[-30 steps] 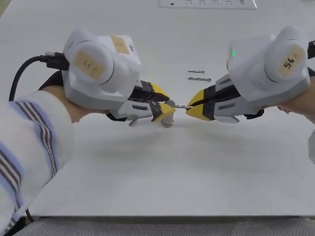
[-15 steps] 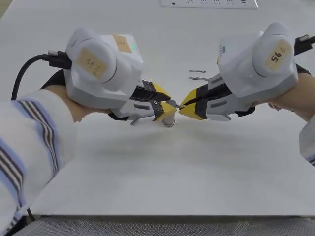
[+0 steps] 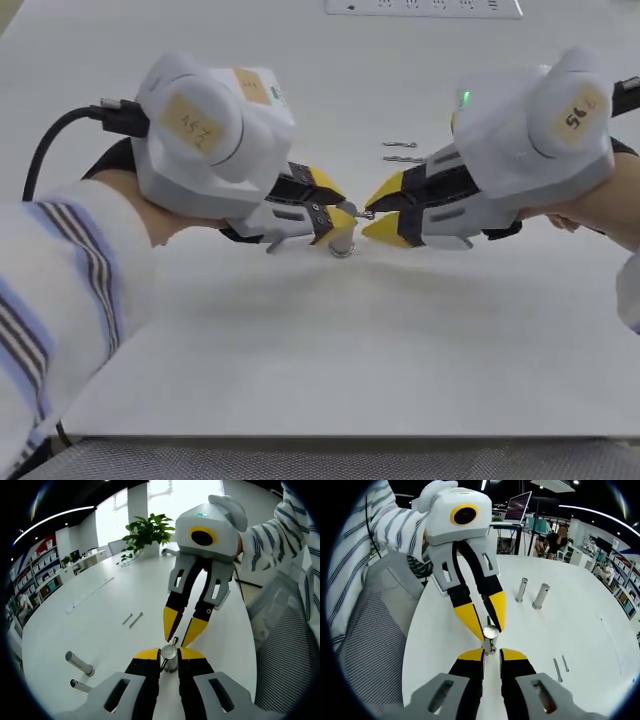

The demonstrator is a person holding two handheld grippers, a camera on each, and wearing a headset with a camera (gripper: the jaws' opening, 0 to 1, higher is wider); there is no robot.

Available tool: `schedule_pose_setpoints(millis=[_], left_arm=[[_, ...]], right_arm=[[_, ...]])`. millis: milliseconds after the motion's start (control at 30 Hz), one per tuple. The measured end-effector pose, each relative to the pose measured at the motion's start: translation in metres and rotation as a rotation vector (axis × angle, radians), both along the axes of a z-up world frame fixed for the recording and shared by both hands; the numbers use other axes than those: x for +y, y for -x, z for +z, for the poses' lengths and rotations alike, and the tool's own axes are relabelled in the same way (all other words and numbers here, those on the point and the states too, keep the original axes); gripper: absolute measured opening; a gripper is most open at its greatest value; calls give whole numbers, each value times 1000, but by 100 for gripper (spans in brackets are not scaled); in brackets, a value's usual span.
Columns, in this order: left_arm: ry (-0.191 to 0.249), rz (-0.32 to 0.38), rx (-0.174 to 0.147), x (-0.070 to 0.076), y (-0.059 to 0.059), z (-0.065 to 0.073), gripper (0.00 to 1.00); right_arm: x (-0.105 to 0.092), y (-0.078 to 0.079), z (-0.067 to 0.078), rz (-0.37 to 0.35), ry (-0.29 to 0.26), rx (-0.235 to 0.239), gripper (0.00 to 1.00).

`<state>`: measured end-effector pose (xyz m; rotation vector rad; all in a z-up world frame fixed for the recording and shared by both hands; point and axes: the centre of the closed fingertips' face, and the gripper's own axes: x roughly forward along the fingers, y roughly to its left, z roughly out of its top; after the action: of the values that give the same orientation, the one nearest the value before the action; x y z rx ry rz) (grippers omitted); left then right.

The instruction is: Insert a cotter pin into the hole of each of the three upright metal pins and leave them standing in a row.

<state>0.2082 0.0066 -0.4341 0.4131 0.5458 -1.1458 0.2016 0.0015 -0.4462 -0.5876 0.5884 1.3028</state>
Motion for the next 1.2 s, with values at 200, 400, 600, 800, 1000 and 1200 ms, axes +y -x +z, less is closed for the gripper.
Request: schedule_pose_setpoints(millis=[200, 400, 600, 800, 1000, 1200], left_arm=[[0, 2, 0, 0, 0, 1, 9], [1, 7, 0, 1, 0, 1, 9], [5, 19, 8, 1, 1, 1, 9], [15, 39, 29, 1, -1, -1, 10], [19, 36, 13, 1, 0, -1, 10], [57, 41, -5, 6, 2, 8, 15]], right_arm=[[-7, 0, 1, -15, 8, 11, 1], [-3, 1, 4, -24, -17, 19, 0], [0, 1, 6, -19, -20, 11, 0], [-1, 0, 6, -22, -19, 5, 0], [0, 2, 7, -30, -26, 4, 0], [-2, 2, 5, -50, -29, 5, 4]])
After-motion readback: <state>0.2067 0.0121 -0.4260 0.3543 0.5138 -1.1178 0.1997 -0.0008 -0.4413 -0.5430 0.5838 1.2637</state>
